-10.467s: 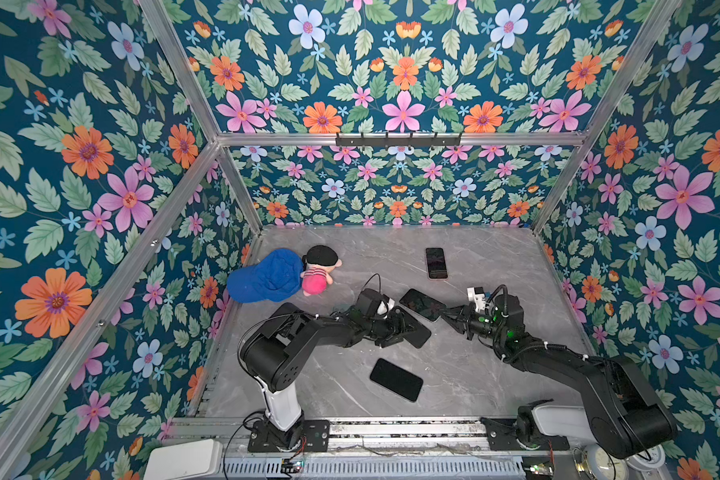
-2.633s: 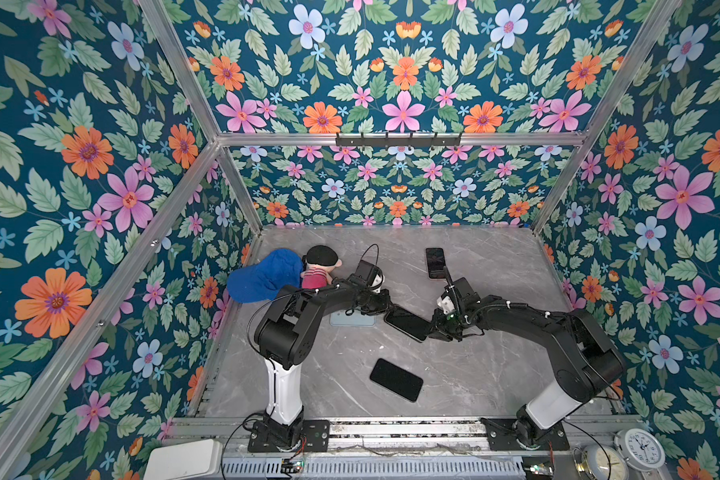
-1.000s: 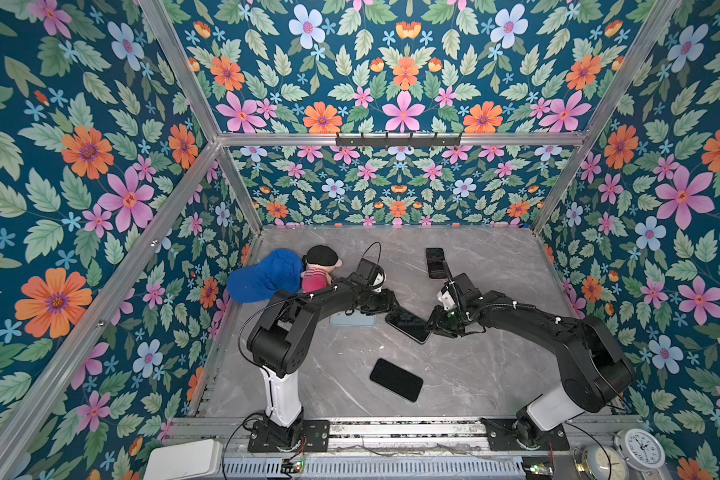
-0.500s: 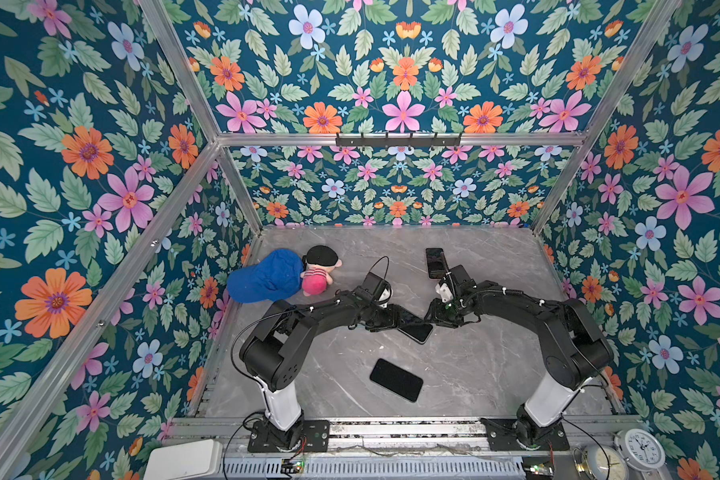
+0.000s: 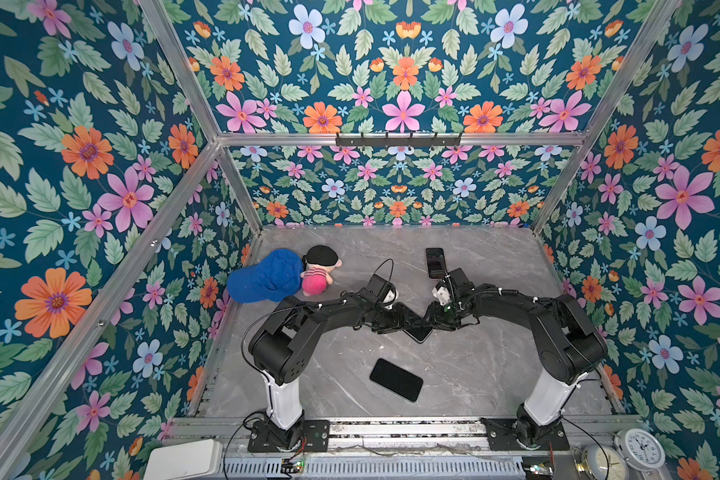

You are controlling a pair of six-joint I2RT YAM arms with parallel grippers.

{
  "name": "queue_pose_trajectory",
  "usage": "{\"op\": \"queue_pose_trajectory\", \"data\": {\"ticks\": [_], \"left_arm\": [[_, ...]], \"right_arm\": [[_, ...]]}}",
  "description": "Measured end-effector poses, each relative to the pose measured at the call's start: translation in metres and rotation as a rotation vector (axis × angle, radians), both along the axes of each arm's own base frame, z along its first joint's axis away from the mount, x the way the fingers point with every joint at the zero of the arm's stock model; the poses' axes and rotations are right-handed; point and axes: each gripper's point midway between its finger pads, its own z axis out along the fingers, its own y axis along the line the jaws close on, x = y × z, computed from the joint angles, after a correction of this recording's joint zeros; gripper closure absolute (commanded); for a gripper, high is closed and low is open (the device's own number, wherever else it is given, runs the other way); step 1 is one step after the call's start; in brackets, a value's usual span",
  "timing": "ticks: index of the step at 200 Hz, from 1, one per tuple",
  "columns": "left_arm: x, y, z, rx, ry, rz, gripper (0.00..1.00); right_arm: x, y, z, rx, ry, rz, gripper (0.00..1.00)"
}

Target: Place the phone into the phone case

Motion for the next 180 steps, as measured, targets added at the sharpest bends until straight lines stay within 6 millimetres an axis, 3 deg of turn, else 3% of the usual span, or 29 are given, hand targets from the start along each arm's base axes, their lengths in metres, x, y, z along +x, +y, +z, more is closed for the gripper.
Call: {"op": "queue_pose_trajectory", "data": {"ticks": [73, 180], "left_arm": [[0.024, -0.020, -0.003, 0.001, -0.020, -0.028, 0.60], [0.036, -0.025, -0.004, 0.008, -0.034, -0.043, 0.63]], "right_arm": [[-0.021, 0.000, 0.001, 0.030, 0.038, -0.020, 0.59], [-0.026, 0.006, 0.001, 0.065, 0.051, -0.045, 0.62]]}}
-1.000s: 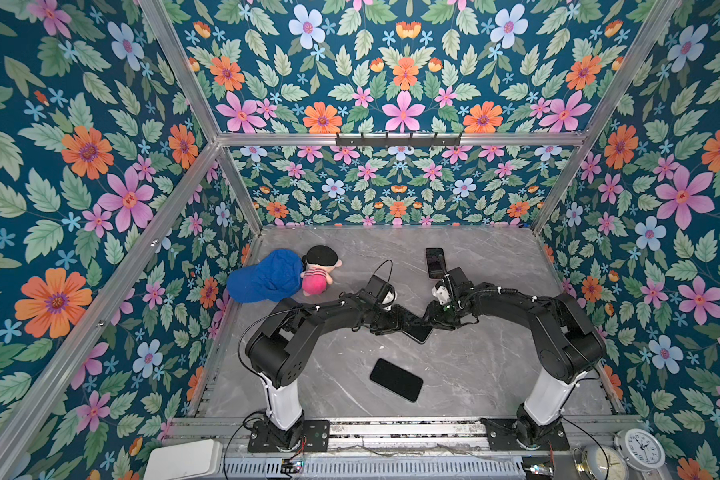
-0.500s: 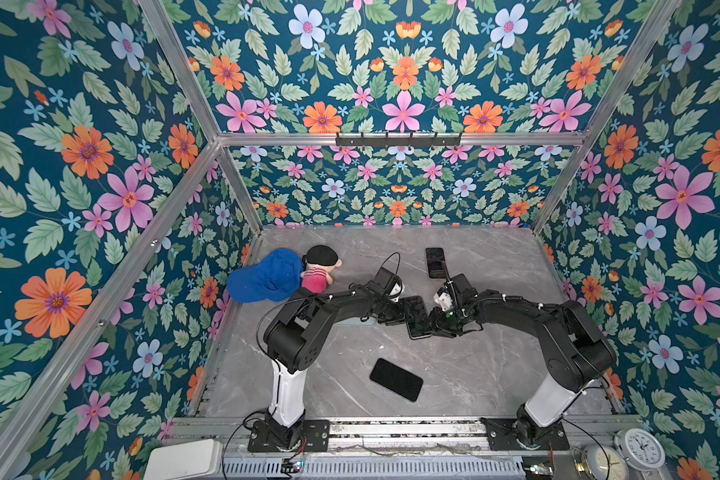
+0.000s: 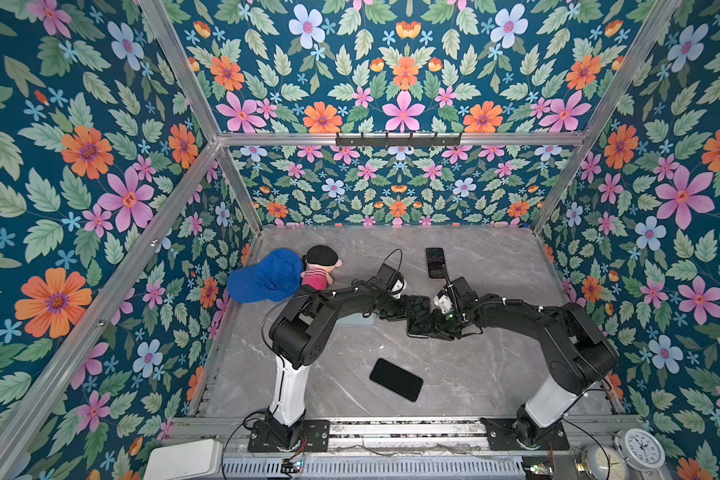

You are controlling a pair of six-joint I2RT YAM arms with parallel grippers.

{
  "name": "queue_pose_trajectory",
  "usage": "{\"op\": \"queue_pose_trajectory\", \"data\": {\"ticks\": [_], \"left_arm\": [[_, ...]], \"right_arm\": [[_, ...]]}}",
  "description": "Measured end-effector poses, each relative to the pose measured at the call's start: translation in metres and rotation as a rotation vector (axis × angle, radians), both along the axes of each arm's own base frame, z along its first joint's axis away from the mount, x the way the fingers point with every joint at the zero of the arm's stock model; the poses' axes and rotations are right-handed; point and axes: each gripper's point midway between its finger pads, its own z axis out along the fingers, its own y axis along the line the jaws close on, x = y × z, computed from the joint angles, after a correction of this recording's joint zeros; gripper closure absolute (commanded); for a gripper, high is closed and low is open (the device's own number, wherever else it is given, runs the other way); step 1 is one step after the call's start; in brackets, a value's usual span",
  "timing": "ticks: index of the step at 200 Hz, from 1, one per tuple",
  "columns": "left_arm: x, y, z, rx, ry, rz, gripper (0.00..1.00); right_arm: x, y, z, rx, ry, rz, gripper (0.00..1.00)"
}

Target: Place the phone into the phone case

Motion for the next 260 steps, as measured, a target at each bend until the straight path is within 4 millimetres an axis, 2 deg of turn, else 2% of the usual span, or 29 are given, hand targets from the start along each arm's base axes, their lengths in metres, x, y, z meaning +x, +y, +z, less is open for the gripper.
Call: {"op": "queue_pose_trajectory", "data": {"ticks": [40, 90, 160, 260], "left_arm": [[-0.008, 0.009, 0.008, 0.016, 0.003, 0.009, 0.64], [-0.023, 0.027, 0.011, 0.064, 0.024, 0.041, 0.69], [-0.037, 0.015, 0.012, 0.060, 0.050, 0.033, 0.80], [-0.044, 0.014, 0.006, 0.073, 0.065, 0.027, 0.78]], "right_arm": [[0.003, -0.003, 0.004, -0.014, -0.024, -0.009, 0.62], [0.003, -0.005, 0.003, -0.030, -0.023, -0.014, 0.62], [0.002, -0.006, 0.001, -0.031, -0.021, -0.015, 0.62], [0.004, -0.004, 0.002, -0.021, -0.031, -0.017, 0.62]]}}
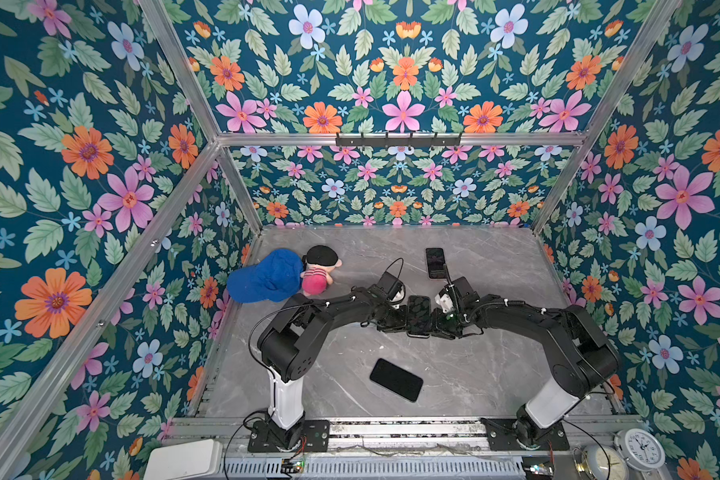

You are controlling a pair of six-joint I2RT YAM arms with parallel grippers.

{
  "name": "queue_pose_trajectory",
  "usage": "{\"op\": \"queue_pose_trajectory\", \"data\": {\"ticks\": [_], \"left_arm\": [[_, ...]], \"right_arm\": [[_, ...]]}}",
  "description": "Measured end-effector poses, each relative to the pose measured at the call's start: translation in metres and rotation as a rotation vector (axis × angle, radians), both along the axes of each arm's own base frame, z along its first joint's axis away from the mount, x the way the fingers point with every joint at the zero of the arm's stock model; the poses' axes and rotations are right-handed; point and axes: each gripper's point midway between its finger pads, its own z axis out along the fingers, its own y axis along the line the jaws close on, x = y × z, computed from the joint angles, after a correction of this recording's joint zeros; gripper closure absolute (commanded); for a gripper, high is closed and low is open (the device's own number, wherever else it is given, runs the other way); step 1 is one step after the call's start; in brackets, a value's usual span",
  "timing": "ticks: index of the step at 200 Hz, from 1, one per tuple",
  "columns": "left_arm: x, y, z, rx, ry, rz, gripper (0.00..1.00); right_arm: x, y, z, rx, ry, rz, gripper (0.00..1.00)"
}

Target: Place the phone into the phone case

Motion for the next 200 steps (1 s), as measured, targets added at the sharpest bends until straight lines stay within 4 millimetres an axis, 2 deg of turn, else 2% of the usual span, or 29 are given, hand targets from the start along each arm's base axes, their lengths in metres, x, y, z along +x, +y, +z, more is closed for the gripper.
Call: {"op": "queue_pose_trajectory", "data": {"ticks": [43, 109, 200], "left_arm": [[-0.001, -0.001, 0.001, -0.001, -0.002, -0.003, 0.79], [-0.004, -0.001, -0.005, 0.010, 0.008, -0.008, 0.87], [-0.004, -0.002, -0.010, 0.009, 0.014, -0.017, 0.93]], "right_arm": [[0.000, 0.000, 0.000, 0.001, 0.000, -0.002, 0.62], [-0.002, 0.002, -0.001, 0.007, 0.009, -0.003, 0.62], [-0.004, 0.005, -0.002, 0.006, 0.011, 0.002, 0.62]]}}
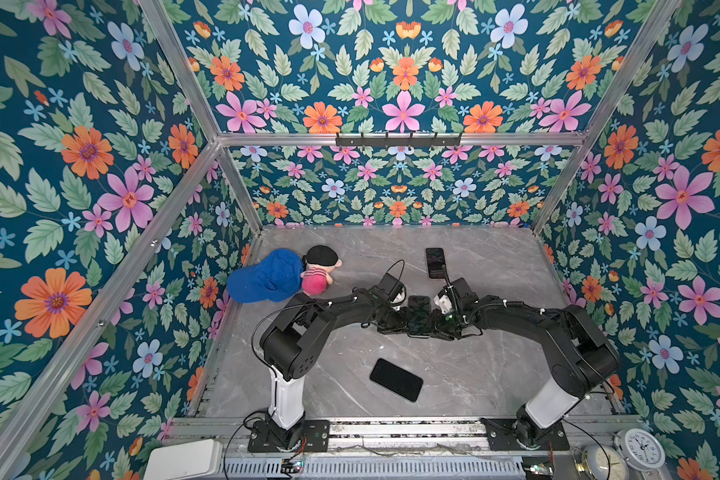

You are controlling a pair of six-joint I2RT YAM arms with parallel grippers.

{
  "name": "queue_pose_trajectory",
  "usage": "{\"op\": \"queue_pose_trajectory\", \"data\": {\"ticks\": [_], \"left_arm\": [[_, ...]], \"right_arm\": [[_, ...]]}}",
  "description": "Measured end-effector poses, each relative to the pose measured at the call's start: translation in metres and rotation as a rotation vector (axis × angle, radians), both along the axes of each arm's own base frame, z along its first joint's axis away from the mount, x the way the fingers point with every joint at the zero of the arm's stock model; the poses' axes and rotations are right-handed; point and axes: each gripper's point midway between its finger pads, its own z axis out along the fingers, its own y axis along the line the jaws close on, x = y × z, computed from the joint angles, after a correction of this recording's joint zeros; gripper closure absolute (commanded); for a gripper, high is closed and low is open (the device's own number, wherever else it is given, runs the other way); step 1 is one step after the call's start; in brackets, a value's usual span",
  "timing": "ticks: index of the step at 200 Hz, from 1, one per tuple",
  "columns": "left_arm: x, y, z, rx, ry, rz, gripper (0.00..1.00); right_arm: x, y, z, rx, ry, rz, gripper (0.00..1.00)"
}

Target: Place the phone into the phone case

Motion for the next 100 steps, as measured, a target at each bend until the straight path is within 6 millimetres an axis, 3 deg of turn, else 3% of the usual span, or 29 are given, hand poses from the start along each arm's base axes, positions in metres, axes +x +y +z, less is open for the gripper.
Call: {"op": "queue_pose_trajectory", "data": {"ticks": [63, 100], "left_arm": [[0.0001, 0.0001, -0.0006, 0.000, 0.001, -0.003, 0.93], [0.0016, 0.0013, 0.0014, 0.022, -0.013, -0.016, 0.86]], "right_arm": [[-0.0016, 0.0015, -0.0024, -0.010, 0.002, 0.003, 0.62], [-0.0004, 0.0007, 0.0002, -0.022, -0.004, 0.004, 0.62]]}}
